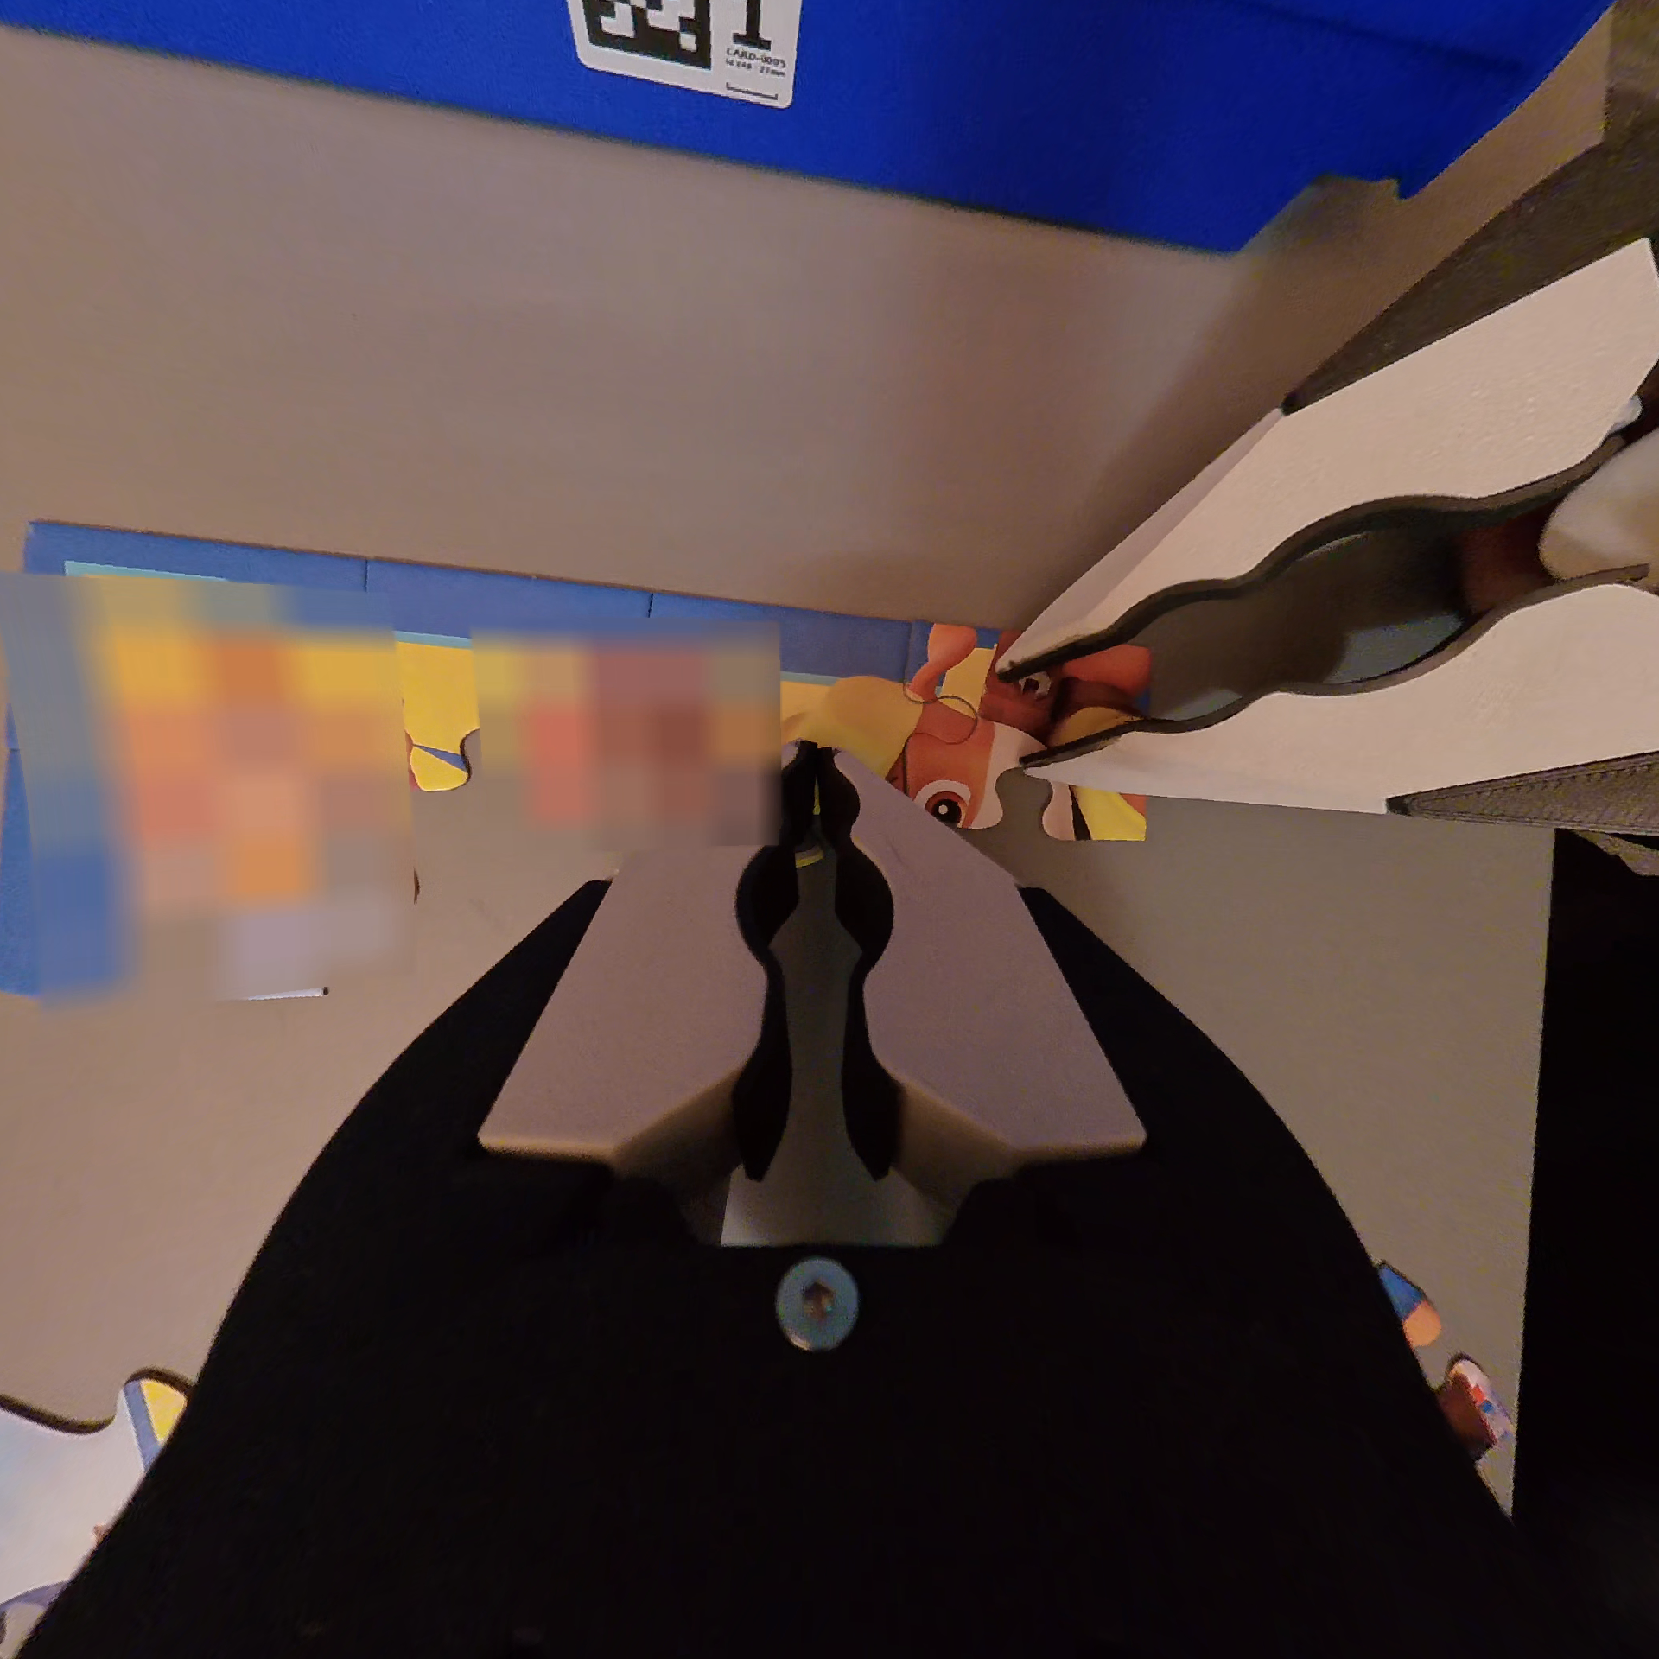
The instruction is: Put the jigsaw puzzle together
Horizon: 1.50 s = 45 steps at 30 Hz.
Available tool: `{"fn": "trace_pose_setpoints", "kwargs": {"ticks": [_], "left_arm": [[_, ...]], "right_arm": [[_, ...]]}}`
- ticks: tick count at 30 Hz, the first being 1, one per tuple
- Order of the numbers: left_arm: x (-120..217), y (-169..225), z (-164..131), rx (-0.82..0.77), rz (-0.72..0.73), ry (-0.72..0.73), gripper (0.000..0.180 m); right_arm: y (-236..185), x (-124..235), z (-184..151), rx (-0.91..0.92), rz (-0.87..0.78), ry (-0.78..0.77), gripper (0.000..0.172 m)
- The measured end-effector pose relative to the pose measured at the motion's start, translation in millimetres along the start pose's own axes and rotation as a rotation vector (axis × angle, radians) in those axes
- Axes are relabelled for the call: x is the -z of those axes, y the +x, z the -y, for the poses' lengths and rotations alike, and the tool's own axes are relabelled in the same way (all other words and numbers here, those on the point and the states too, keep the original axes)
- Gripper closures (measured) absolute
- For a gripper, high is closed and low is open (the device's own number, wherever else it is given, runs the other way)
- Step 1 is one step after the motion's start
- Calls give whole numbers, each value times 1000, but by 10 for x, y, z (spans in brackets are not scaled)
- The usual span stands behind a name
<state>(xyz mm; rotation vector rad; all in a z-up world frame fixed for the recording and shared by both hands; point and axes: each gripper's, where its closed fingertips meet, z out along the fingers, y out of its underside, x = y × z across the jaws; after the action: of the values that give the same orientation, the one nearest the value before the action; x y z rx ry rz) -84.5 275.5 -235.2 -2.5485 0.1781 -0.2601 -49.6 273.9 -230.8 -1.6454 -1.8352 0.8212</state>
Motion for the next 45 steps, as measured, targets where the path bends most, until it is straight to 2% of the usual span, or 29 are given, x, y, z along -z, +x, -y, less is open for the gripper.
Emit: {"fn": "trace_pose_setpoints", "kwargs": {"ticks": [10, 23, 25, 28, 32, 35, 38, 42, 45], "left_arm": [[-1, -2, -2, 12, -29, 6, 180], [-1, -9, 6, 30, -56, 13, 180], [18, -50, 25, 37, -37, 28, 170], [157, -81, 107, 47, -15, 91, 166], [520, -169, 133, 94, 44, 196, 166], [847, -229, -24, 167, 90, 268, 166], [1137, -250, -336, 259, 130, 322, 162], [1373, -6, -762, 417, 79, 437, 145], [1546, 78, -1052, 504, 126, 521, 143]], "right_arm": [[-12, -19, 20, 28, 63, -57, 160], [142, 12, -8, -20, 17, -12, 172], [155, 57, 32, -33, 15, 16, 172], [219, 157, 111, -28, -24, 76, 172], [295, 266, 101, -21, -76, 105, 172], [304, 384, 103, -21, -102, 149, 172], [253, 474, 83, -50, -74, 177, 172], [187, 540, 149, -95, -29, 248, 171], [54, 530, 308, -120, 42, 333, 170]]}}
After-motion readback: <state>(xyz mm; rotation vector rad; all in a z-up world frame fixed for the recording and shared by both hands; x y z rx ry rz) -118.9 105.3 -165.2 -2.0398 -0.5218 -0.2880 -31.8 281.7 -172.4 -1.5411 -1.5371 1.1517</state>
